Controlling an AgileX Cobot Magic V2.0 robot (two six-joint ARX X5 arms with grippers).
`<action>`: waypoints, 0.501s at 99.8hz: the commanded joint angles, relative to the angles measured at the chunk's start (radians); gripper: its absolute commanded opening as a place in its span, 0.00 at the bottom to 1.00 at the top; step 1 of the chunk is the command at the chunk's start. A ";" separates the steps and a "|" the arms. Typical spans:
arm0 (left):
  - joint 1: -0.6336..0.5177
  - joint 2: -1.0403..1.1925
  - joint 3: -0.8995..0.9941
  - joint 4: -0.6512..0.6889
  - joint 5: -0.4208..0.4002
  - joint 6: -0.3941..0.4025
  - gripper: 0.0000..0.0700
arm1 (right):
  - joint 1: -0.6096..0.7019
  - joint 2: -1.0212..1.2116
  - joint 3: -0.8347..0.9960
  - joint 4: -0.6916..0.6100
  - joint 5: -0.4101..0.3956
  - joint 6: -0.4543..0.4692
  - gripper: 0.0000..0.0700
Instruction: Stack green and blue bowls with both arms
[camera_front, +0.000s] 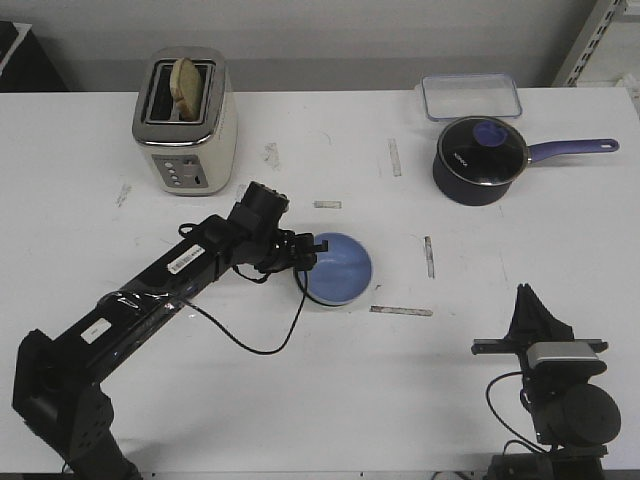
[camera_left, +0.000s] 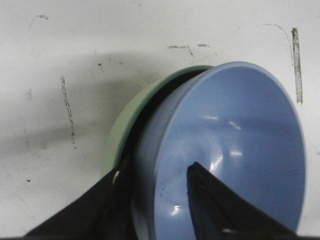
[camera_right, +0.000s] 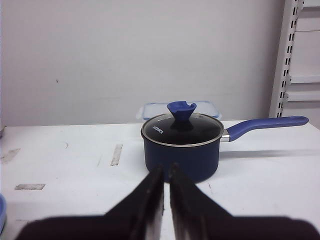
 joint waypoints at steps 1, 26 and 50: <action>-0.006 0.011 0.027 0.002 -0.001 0.003 0.45 | 0.001 -0.002 0.004 0.010 0.000 -0.002 0.02; -0.006 -0.063 0.027 -0.003 -0.001 0.051 0.48 | 0.001 -0.002 0.004 0.010 0.000 -0.002 0.02; -0.005 -0.187 -0.058 0.118 -0.005 0.247 0.47 | 0.001 -0.002 0.004 0.010 0.000 -0.002 0.02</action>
